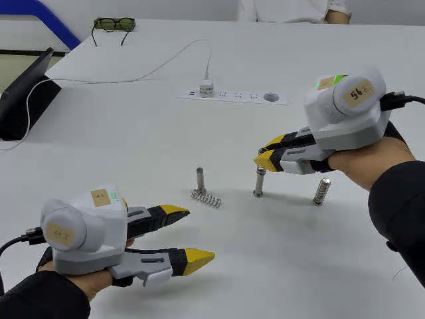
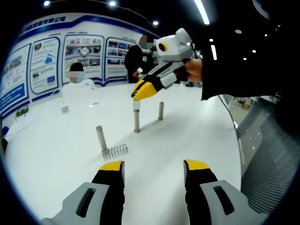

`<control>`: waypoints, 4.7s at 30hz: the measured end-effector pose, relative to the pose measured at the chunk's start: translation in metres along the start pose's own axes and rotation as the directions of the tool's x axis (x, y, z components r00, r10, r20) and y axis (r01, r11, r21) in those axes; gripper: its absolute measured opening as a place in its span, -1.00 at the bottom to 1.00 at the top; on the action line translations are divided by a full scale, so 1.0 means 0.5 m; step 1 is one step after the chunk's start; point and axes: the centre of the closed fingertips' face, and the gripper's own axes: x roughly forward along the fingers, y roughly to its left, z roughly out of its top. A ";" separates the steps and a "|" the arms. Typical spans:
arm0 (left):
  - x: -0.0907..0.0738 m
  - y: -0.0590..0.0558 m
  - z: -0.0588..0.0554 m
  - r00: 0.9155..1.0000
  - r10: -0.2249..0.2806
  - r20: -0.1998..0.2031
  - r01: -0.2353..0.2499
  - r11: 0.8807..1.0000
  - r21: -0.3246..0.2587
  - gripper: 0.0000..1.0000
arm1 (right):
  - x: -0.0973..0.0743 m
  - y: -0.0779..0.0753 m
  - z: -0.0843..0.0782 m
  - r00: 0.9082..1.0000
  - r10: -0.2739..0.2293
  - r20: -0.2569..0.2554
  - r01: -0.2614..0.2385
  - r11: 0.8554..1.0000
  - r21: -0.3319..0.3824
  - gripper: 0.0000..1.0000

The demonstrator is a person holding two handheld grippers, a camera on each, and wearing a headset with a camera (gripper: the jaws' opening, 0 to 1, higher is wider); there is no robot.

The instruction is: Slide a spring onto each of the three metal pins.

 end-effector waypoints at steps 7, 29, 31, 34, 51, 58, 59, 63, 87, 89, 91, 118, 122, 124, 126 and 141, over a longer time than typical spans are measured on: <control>0.001 -0.001 -0.001 1.000 -0.002 -0.003 0.002 1.000 0.002 0.02 | -0.001 -0.001 -0.001 1.000 0.001 0.000 -0.001 1.000 0.012 -0.76; -0.001 -0.002 0.000 1.000 -0.002 -0.005 0.002 1.000 0.004 0.02 | 0.022 0.006 -0.036 0.999 0.000 -0.045 0.001 1.000 0.023 -0.76; -0.001 -0.001 -0.001 1.000 -0.001 -0.004 0.001 1.000 0.003 0.02 | 0.026 0.006 -0.043 0.999 0.001 -0.051 0.001 1.000 0.028 -0.76; 0.000 -0.001 -0.001 1.000 -0.001 -0.004 0.001 1.000 0.002 0.02 | 0.031 0.007 -0.050 0.998 0.003 -0.058 -0.001 0.999 0.034 -0.76; 0.001 -0.002 -0.005 1.000 -0.001 -0.005 0.001 1.000 -0.003 0.02 | 0.049 0.011 -0.090 0.994 0.005 -0.112 0.000 0.999 0.046 -0.76; 0.000 -0.001 -0.005 1.000 0.001 -0.005 -0.001 1.000 -0.005 0.02 | 0.052 0.010 -0.094 0.994 0.006 -0.112 0.001 0.998 0.059 -0.76; 0.000 -0.001 -0.006 1.000 0.001 -0.006 -0.001 1.000 -0.005 0.02 | 0.052 0.010 -0.094 0.994 0.006 -0.112 0.000 0.998 0.059 -0.76; 0.001 -0.001 -0.005 1.000 0.001 -0.005 -0.001 1.000 -0.004 0.02 | 0.053 0.011 -0.095 0.994 0.008 -0.113 -0.002 0.998 0.058 -0.75; -0.001 0.001 -0.003 1.000 0.007 0.001 -0.007 1.000 -0.004 0.02 | 0.029 0.027 -0.124 0.991 -0.004 -0.137 0.010 0.999 0.045 -0.71; -0.002 0.001 -0.002 1.000 0.008 0.002 -0.008 1.000 -0.004 0.02 | 0.028 0.031 -0.127 0.990 0.000 -0.138 0.007 0.999 0.047 -0.71; -0.003 0.001 -0.002 1.000 0.008 0.001 -0.008 1.000 -0.003 0.02 | 0.027 0.035 -0.128 0.990 0.001 -0.138 0.005 0.999 0.048 -0.71; -0.003 0.002 -0.004 1.000 0.009 -0.002 -0.009 1.000 -0.001 0.02 | 0.077 0.109 -0.084 0.991 0.077 -0.108 -0.077 0.997 0.003 -0.68; -0.004 0.002 -0.005 1.000 0.010 -0.002 -0.010 1.000 -0.003 0.02 | 0.092 0.118 -0.074 0.991 0.087 -0.102 -0.088 0.996 -0.006 -0.66; -0.005 0.003 -0.005 1.000 0.011 -0.002 -0.011 1.000 -0.004 0.02 | 0.099 0.123 -0.070 0.991 0.094 -0.099 -0.095 0.995 -0.009 -0.66; -0.005 0.003 -0.006 1.000 0.011 -0.003 -0.011 1.000 -0.004 0.02 | 0.105 0.126 -0.068 0.990 0.099 -0.100 -0.101 0.995 -0.011 -0.66; -0.006 0.005 -0.008 1.000 0.014 -0.005 -0.014 1.000 -0.006 0.02 | 0.150 0.133 -0.071 0.988 0.103 -0.114 -0.105 0.994 -0.012 -0.62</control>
